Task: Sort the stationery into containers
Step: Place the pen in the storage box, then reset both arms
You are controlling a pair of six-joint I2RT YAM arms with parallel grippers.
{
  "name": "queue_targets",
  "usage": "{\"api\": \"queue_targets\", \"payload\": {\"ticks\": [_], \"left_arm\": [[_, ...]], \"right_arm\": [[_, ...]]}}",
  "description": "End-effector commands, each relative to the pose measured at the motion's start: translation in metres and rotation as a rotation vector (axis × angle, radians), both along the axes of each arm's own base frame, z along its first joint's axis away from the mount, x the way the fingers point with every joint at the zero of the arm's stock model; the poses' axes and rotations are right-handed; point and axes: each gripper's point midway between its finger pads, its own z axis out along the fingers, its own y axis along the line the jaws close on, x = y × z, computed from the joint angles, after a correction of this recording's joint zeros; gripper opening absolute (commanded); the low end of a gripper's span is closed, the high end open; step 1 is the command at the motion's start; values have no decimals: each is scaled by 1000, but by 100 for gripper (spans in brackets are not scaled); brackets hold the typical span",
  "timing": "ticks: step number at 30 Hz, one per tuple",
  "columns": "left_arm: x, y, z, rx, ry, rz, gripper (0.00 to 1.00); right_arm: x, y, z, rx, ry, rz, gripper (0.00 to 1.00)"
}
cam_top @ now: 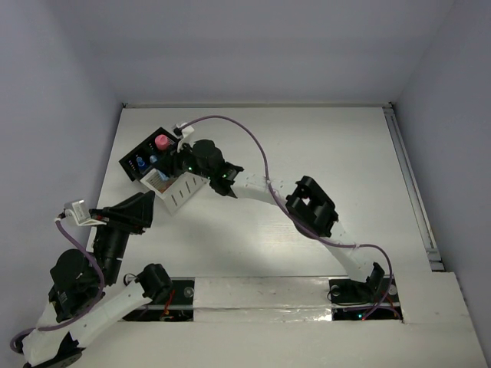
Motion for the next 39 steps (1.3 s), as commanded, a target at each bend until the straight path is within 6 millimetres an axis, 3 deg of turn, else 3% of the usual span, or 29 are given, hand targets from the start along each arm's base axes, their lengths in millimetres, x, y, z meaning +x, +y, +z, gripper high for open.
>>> {"api": "queue_targets", "payload": {"ticks": [1, 3, 9, 10, 12, 13, 14, 16, 17, 18, 19, 20, 21, 23, 24, 25, 26, 27, 28, 30, 31, 32, 34, 35, 36, 38, 39], "left_arm": [[-3, 6, 7, -19, -33, 8, 46], [-2, 6, 6, -17, -30, 12, 49], [-1, 9, 5, -20, -20, 30, 57], [3, 5, 2, 2, -4, 33, 57], [4, 6, 1, 5, 3, 43, 58], [4, 5, 0, 8, 9, 46, 58], [5, 5, -1, 14, 14, 49, 58], [6, 6, -2, 15, 20, 56, 59], [7, 5, -3, 19, 26, 57, 59], [7, 5, -3, 20, 27, 59, 61], [7, 4, -4, 23, 30, 58, 63], [8, 3, -5, 26, 35, 55, 65], [7, -1, -5, 27, 35, 34, 67], [7, -7, -4, 27, 36, 12, 72], [7, -11, -4, 26, 37, -5, 73], [8, -14, -4, 26, 38, -11, 74], [9, -17, -1, 26, 38, -20, 76], [8, -22, 1, 27, 34, -39, 77], [8, -24, 7, 19, 26, -50, 86], [7, -34, 16, 10, 6, -93, 90], [7, -37, 20, 9, -3, -105, 92], [7, -42, 24, 12, -12, -121, 99], [6, -51, 32, 8, -39, -159, 99], [8, -56, 34, 7, -31, -164, 99], [9, -59, 35, 10, -25, -171, 99], [13, -67, 35, 27, -2, -178, 99], [14, -69, 35, 33, 4, -184, 99]], "right_arm": [[-13, -2, 54, 121, -62, 33, 32], [-14, -2, 55, 122, -66, 42, 49], [-22, -5, 75, 125, -99, 46, 75], [-25, -10, 89, 142, -117, 44, 76], [-29, -18, 96, 154, -126, 40, 76], [-35, -31, 125, 195, -153, 29, 76], [-38, -39, 118, 191, -153, 21, 74], [-43, -61, 133, 217, -178, -21, 67], [-55, -87, 178, 295, -228, -44, 58], [-51, -103, 149, 239, -201, -107, 25], [-55, -119, 154, 242, -205, -139, 5], [-55, -138, 158, 246, -205, -196, 0], [-66, -173, 160, 245, -203, -241, 0], [-63, -223, 160, 249, -187, -406, 0], [-77, -264, 192, 322, -201, -463, 0], [-74, -294, 165, 281, -161, -573, 0], [-78, -316, 158, 262, -141, -621, 0], [-84, -336, 157, 260, -131, -654, 0], [-99, -375, 169, 314, -126, -704, 0], [-111, -408, 152, 268, -87, -751, 0], [-125, -443, 168, 368, -60, -793, 0], [-129, -453, 145, 315, -34, -812, 0], [-140, -478, 141, 345, -23, -841, 30], [-149, -494, 139, 363, -30, -839, 56], [-153, -501, 138, 364, -33, -844, 99], [-157, -512, 129, 325, -16, -865, 100], [-161, -517, 134, 333, -14, -859, 100]]}}
